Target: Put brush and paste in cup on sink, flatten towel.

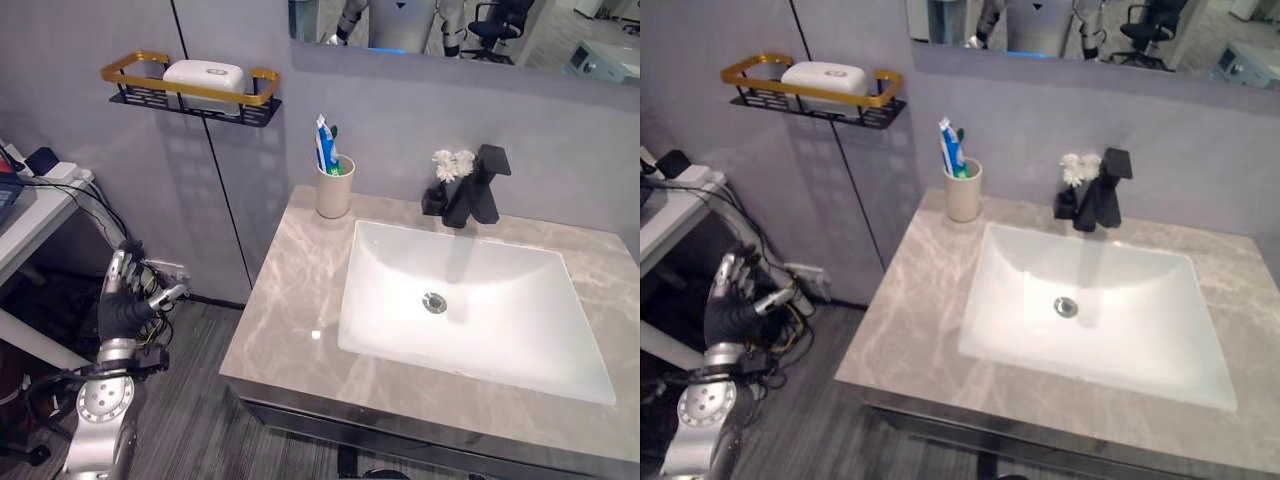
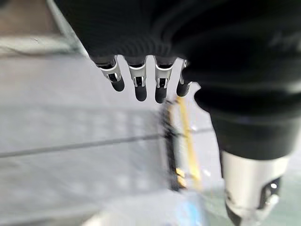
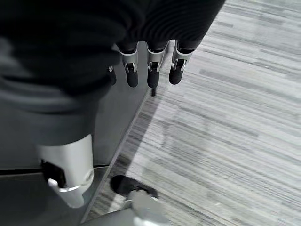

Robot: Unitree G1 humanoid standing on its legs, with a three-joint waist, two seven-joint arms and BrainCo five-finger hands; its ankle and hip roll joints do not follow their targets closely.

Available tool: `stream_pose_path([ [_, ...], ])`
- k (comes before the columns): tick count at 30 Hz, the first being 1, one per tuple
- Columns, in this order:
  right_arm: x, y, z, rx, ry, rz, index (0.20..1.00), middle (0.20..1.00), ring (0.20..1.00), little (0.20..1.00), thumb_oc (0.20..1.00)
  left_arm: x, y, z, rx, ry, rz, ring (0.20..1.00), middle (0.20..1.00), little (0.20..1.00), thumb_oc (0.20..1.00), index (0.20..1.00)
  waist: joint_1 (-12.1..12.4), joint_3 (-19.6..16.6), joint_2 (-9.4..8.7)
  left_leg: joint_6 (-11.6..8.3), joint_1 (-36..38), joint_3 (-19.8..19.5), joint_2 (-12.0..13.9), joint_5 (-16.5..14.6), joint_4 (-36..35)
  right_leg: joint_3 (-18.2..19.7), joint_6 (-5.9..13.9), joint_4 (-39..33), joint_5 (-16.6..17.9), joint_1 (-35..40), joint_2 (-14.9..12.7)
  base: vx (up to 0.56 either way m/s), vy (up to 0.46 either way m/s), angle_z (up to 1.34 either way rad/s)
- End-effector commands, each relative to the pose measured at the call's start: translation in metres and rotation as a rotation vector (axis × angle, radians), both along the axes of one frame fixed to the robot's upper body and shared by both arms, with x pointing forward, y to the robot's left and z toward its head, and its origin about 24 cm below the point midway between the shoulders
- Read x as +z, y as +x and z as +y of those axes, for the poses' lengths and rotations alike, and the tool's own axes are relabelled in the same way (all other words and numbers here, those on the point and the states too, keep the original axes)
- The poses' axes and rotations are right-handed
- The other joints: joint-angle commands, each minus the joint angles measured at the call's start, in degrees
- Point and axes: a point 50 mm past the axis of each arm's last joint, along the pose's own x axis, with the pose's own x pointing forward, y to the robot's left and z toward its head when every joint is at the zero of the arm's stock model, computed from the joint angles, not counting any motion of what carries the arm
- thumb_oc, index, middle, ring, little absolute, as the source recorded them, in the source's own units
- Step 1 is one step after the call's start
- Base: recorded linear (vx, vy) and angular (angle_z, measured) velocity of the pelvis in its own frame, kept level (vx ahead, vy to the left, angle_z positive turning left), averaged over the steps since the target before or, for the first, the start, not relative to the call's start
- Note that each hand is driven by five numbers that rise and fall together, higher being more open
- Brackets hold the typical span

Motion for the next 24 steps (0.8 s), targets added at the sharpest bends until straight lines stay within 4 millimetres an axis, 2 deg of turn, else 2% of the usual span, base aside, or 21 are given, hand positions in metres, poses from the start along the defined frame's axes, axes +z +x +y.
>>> stream_pose_path([
  [1, -0.002, -0.002, 0.004, 0.076, 0.008, 0.052, 1.000, 1.000, 1.000, 1.000, 1.000, 0.030, -0.001, 0.005, -0.079, 0.031, -0.106, 1.000, 1.000, 1.000, 1.000, 1.000, -1.3, -1.5, -2.20, 0.20, -4.0, -1.0, -3.6, 4.4, 0.6, 1.0, 5.89, 1.1, -2.5, 1.5, -4.6, 0.00, 0.000, 0.00],
  [4, -0.002, -0.001, 0.004, 0.126, -0.001, 0.073, 1.000, 1.000, 1.000, 1.000, 1.000, 0.032, 0.003, -0.003, -0.145, 0.008, -0.104, 1.000, 1.000, 1.000, 1.000, 1.000, -1.5, -1.4, -1.58, 0.03, -4.5, -1.0, -3.5, 4.5, 0.4, 1.0, 5.87, 1.0, -2.6, 1.1, -4.7, 0.00, 0.000, 0.00],
  [5, 0.001, 0.013, -0.001, 0.176, -0.018, 0.057, 1.000, 1.000, 1.000, 1.000, 1.000, 0.043, 0.014, -0.016, -0.256, 0.005, -0.110, 1.000, 1.000, 1.000, 1.000, 1.000, -2.0, -0.6, -0.51, 0.05, -5.7, -0.9, -3.6, 4.4, 0.5, 1.3, 5.70, 1.5, -2.6, -0.3, -4.7, 0.00, 0.000, 0.00],
  [7, 0.001, 0.018, 0.000, 0.208, -0.019, 0.056, 1.000, 1.000, 1.000, 1.000, 1.000, 0.042, 0.020, -0.024, -0.305, -0.011, -0.090, 1.000, 1.000, 1.000, 1.000, 1.000, -2.2, -0.4, 0.08, 0.11, -6.1, -0.5, -3.6, 4.2, 0.4, 1.4, 5.58, 1.8, -2.7, -0.9, -4.8, 0.00, 0.000, 0.00],
  [8, 0.001, 0.018, 0.000, 0.207, -0.019, 0.056, 1.000, 1.000, 1.000, 1.000, 1.000, 0.042, 0.020, -0.024, -0.306, -0.012, -0.090, 0.906, 0.906, 0.906, 0.906, 0.906, -2.1, -0.4, 0.09, 0.11, -6.1, -0.5, -3.6, 4.2, 0.4, 1.4, 5.58, 1.8, -2.7, -1.0, -4.8, 0.04, 0.003, -0.02],
  [9, 0.001, 0.022, 0.001, 0.231, -0.017, 0.052, 1.000, 1.000, 1.000, 1.000, 1.000, 0.040, 0.024, -0.031, -0.335, -0.021, -0.078, 0.655, 0.655, 0.655, 0.655, 0.655, -2.4, -0.3, 0.37, 0.13, -6.2, -0.4, -3.6, 4.3, 0.4, 1.5, 5.54, 1.9, -2.9, -1.1, -4.8, 0.04, 0.003, -0.06],
  [10, 0.002, 0.025, 0.001, 0.234, -0.020, 0.042, 1.000, 1.000, 1.000, 1.000, 1.000, 0.040, 0.026, -0.032, -0.349, -0.012, -0.067, 0.454, 0.454, 0.454, 0.454, 0.454, -2.5, -0.1, 0.61, 0.13, -6.3, -0.4, -3.7, 4.3, 0.3, 1.5, 5.52, 2.0, -2.9, -1.3, -4.9, 0.04, 0.003, -0.07],
  [11, 0.002, 0.026, 0.001, 0.233, -0.020, 0.041, 1.000, 1.000, 1.000, 1.000, 1.000, 0.041, 0.027, -0.033, -0.350, -0.012, -0.068, 0.200, 0.200, 0.200, 0.200, 0.200, -2.5, -0.1, 0.61, 0.13, -6.3, -0.4, -3.7, 4.3, 0.3, 1.5, 5.51, 2.0, -2.9, -1.3, -4.9, 0.00, 0.000, 0.00],
  [16, 0.009, 0.060, 0.005, 0.260, -0.016, -0.072, 1.000, 1.000, 1.000, 1.000, 1.000, 0.040, 0.062, -0.041, -0.349, 0.011, -0.019, 0.200, 0.200, 0.200, 0.200, 0.200, -4.5, 2.8, 2.07, -0.06, -9.3, -0.1, -4.0, 5.1, -0.1, 1.8, 5.36, 3.5, -2.9, -5.4, -5.4, -0.05, 0.022, -0.04],
  [20, 0.011, 0.073, 0.009, 0.298, -0.017, -0.097, 1.000, 1.000, 1.000, 1.000, 1.000, 0.043, 0.086, -0.043, -0.300, 0.018, -0.004, 0.200, 0.200, 0.200, 0.200, 0.200, -5.1, 4.2, 2.40, -0.10, -11.5, 0.2, -3.8, 5.6, -0.2, 2.3, 5.29, 4.2, -2.6, -8.2, -5.3, -0.06, 0.001, -0.05],
  [22, 0.014, 0.080, 0.008, 0.301, -0.030, -0.114, 1.000, 1.000, 1.000, 1.000, 1.000, 0.055, 0.102, -0.046, -0.260, 0.051, -0.032, 0.200, 0.200, 0.200, 0.200, 0.200, -5.6, 5.5, 2.39, -0.21, -13.2, 0.3, -3.7, 6.2, -0.2, 2.5, 5.32, 4.8, -2.4, -10.3, -5.1, -0.06, -0.011, -0.07],
  [24, 0.015, 0.083, 0.009, 0.302, -0.034, -0.123, 1.000, 1.000, 1.000, 1.000, 1.000, 0.063, 0.107, -0.047, -0.240, 0.062, -0.055, 0.200, 0.200, 0.200, 0.200, 0.200, -5.7, 6.1, 2.37, -0.23, -13.9, 0.2, -3.7, 6.4, -0.2, 2.6, 5.27, 5.2, -2.3, -11.4, -5.1, -0.05, -0.018, -0.05],
])
